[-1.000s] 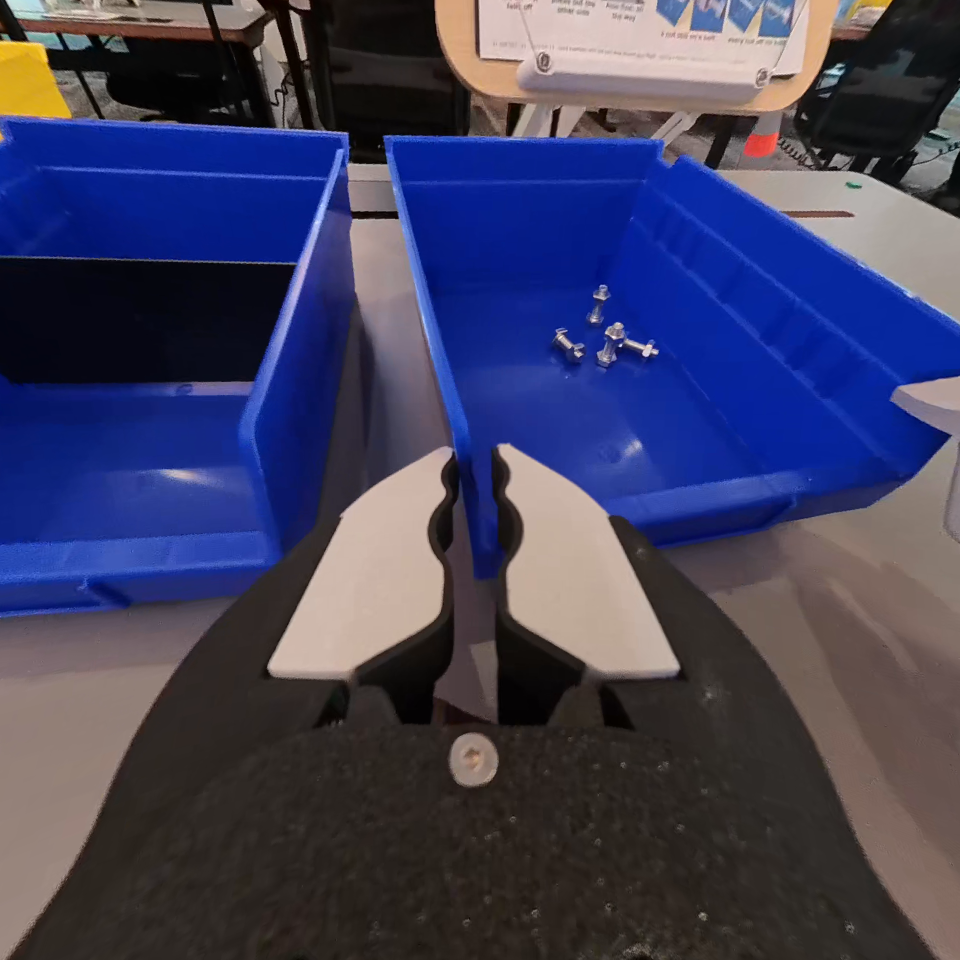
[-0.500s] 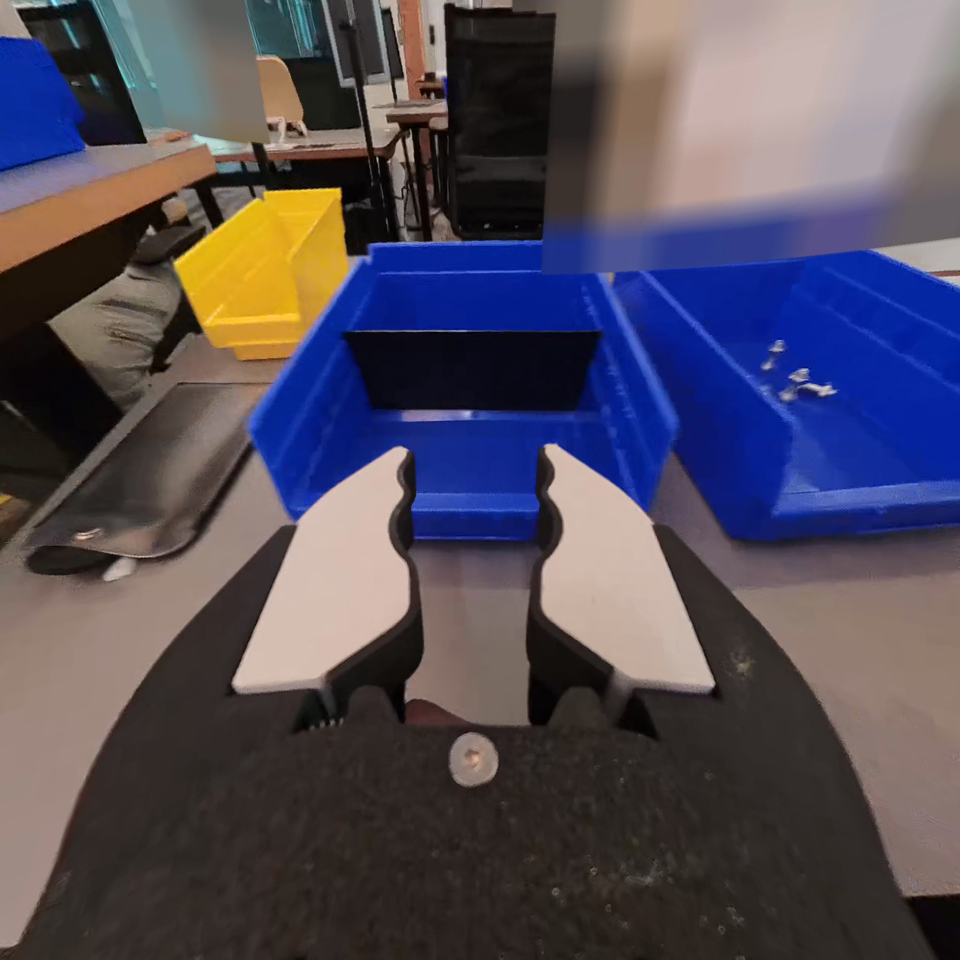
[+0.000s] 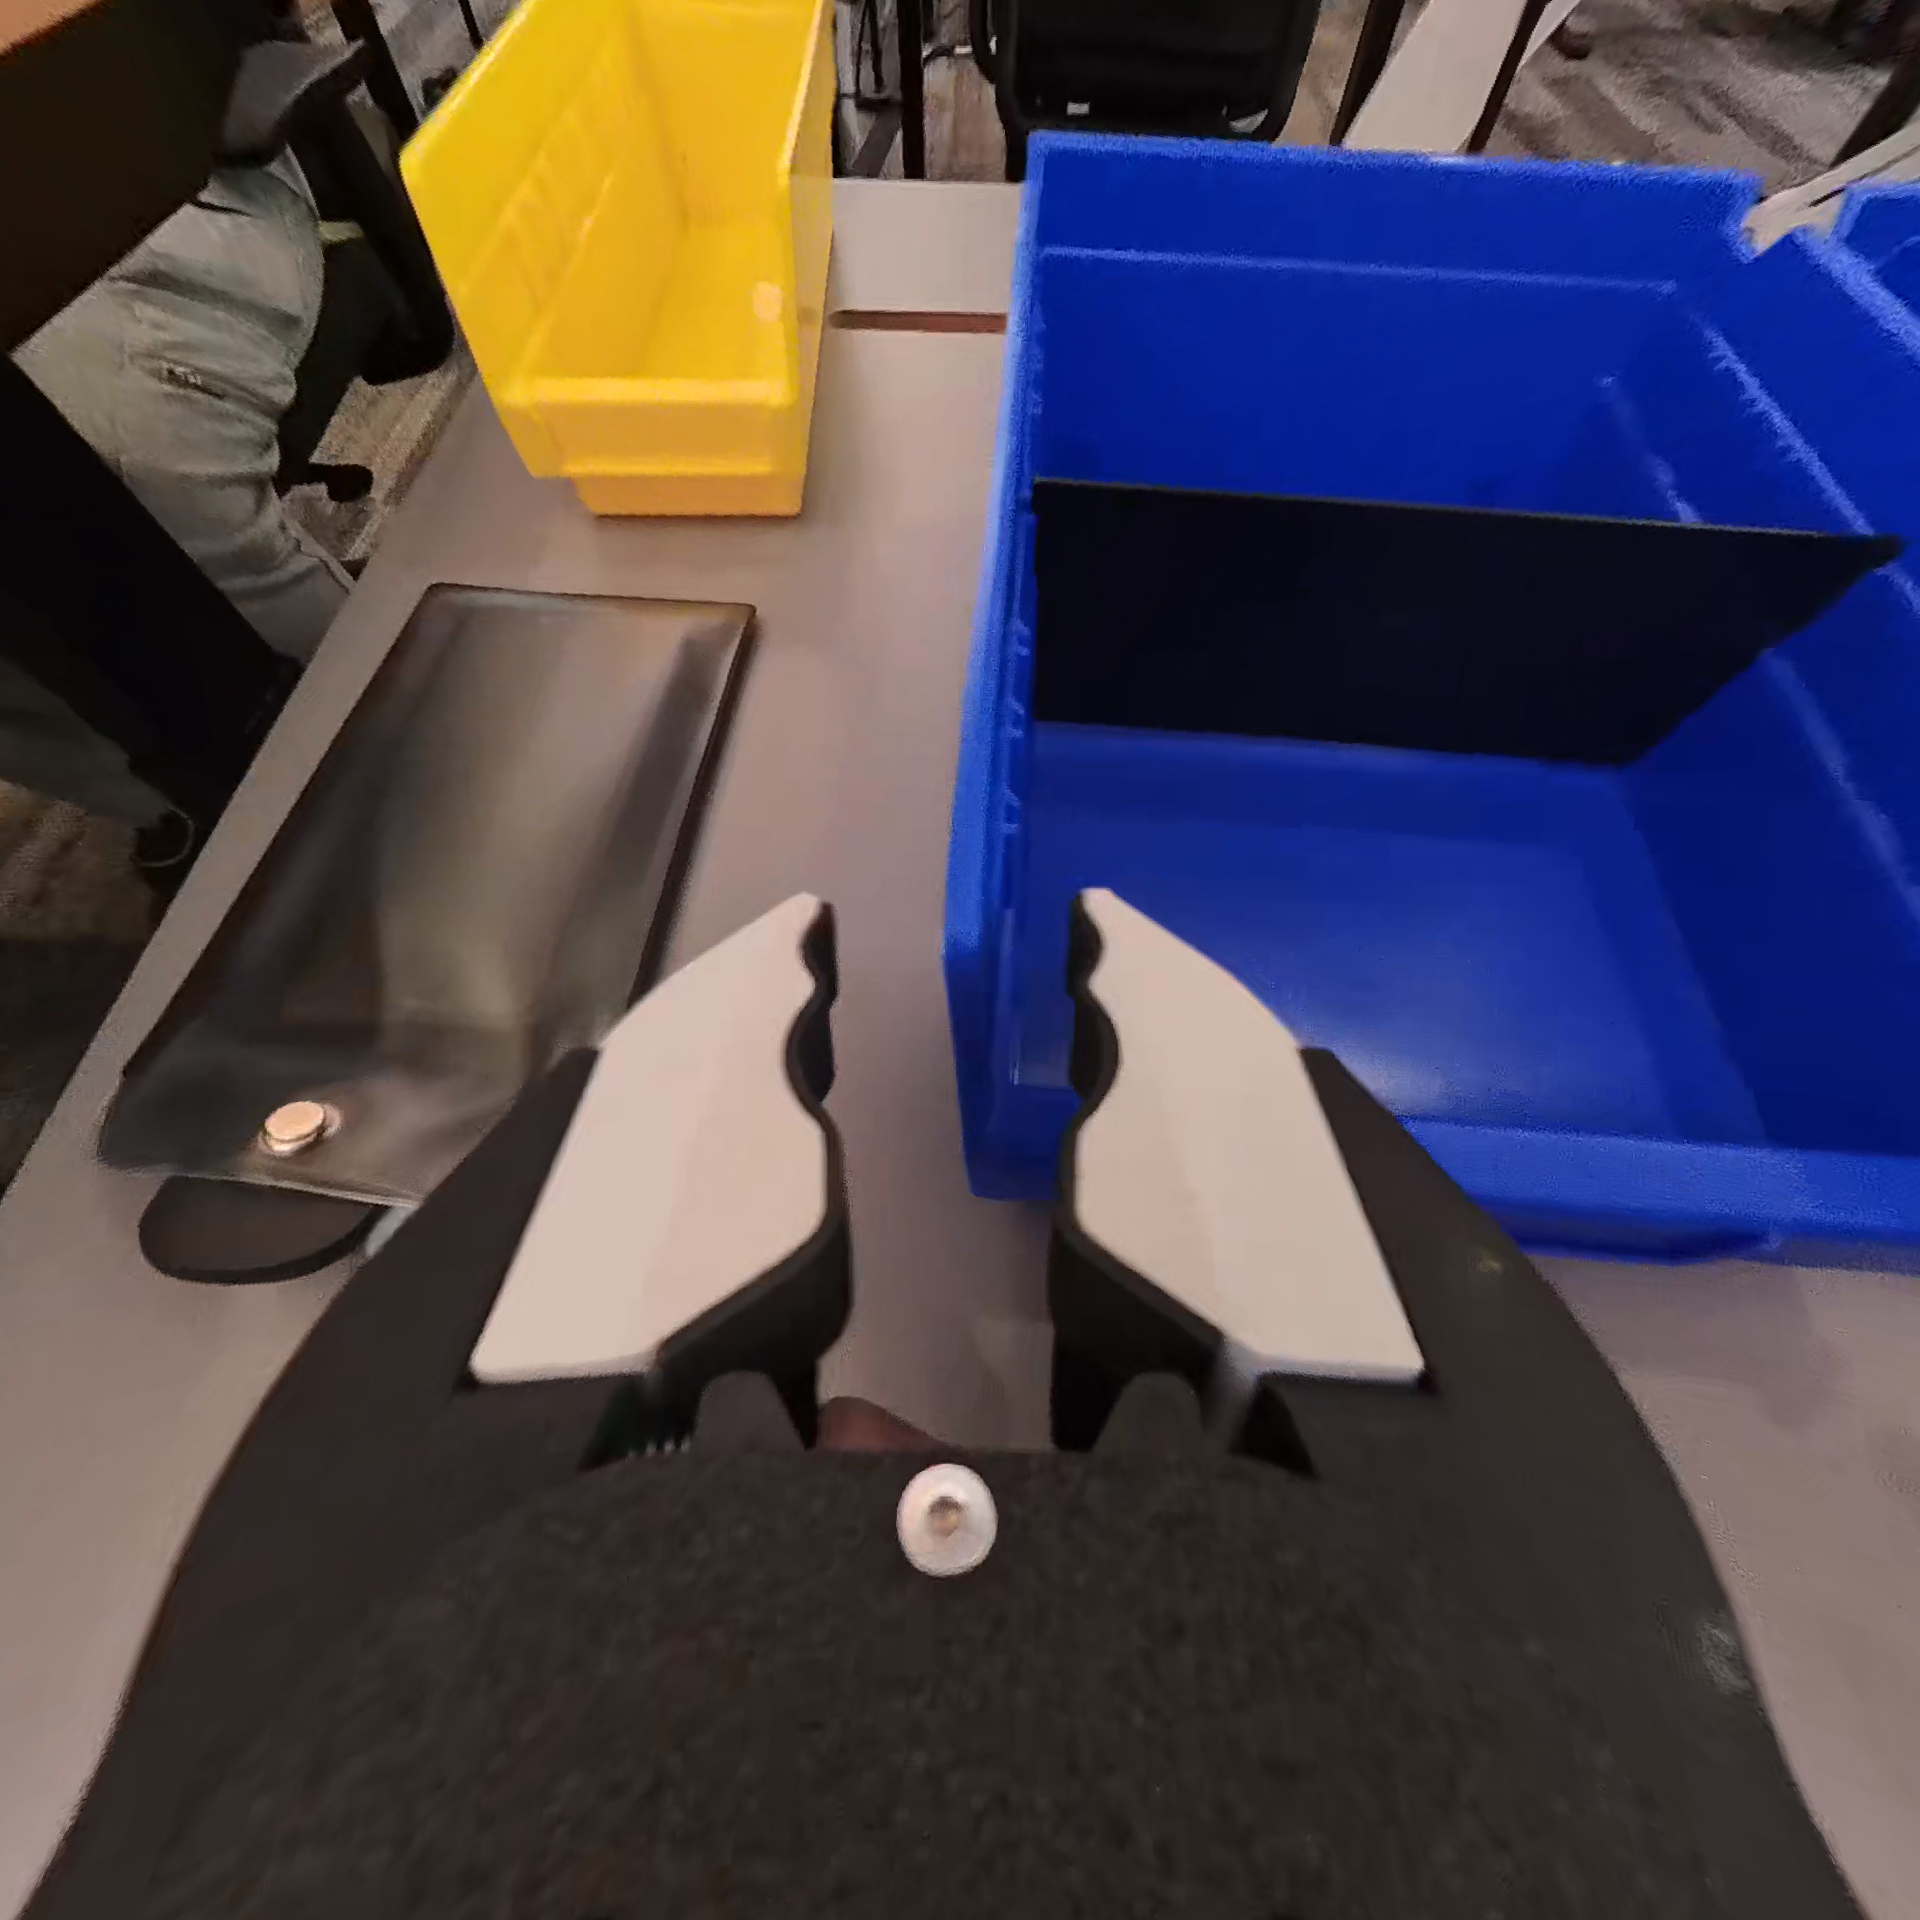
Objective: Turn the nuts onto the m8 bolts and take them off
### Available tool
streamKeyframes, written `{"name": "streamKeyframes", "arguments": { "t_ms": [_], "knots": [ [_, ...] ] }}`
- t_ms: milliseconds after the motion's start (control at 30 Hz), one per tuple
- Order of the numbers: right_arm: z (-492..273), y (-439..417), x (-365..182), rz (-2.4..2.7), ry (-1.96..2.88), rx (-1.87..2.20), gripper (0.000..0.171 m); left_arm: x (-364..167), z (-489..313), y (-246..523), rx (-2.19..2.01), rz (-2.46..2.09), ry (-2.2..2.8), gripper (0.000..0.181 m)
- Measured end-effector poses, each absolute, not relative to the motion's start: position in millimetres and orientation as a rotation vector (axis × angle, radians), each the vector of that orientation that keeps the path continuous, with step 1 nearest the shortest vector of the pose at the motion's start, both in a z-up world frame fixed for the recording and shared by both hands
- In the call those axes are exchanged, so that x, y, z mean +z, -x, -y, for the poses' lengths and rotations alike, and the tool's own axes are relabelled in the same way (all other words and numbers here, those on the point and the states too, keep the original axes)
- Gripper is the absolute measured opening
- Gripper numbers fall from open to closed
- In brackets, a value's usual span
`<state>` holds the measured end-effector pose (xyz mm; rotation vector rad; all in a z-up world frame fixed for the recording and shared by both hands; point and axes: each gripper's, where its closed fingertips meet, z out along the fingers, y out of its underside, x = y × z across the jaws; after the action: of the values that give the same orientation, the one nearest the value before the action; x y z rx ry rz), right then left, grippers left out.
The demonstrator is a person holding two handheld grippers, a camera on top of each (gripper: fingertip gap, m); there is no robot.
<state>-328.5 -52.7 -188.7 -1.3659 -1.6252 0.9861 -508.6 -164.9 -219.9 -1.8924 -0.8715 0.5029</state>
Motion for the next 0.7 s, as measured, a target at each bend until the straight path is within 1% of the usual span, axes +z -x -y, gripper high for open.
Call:
{"name": "streamKeyframes", "arguments": {
  "t_ms": [67,167,333,500,633,700],
  "knots": [
    [50,328,-191,1.626,1.379,0.980,0.035,-225,157,505,0.424,0.832,1.913,0.006],
    [48,330,-195,1.629,1.396,0.973,0.034,-224,156,501,0.330,0.862,1.877,0.003],
    [46,332,-194,1.610,1.385,0.960,0.034,-224,169,480,0.421,0.872,1.876,0.003],
    [45,330,-197,1.589,1.372,0.937,0.035,-224,187,439,0.483,0.937,1.830,0.003],
    [46,327,-203,1.583,1.355,0.897,0.042,-223,200,408,0.533,1.003,1.781,0.003],
    [46,325,-207,1.582,1.363,0.894,0.036,-223,205,394,0.550,1.027,1.761,0.003]
  ]
}}
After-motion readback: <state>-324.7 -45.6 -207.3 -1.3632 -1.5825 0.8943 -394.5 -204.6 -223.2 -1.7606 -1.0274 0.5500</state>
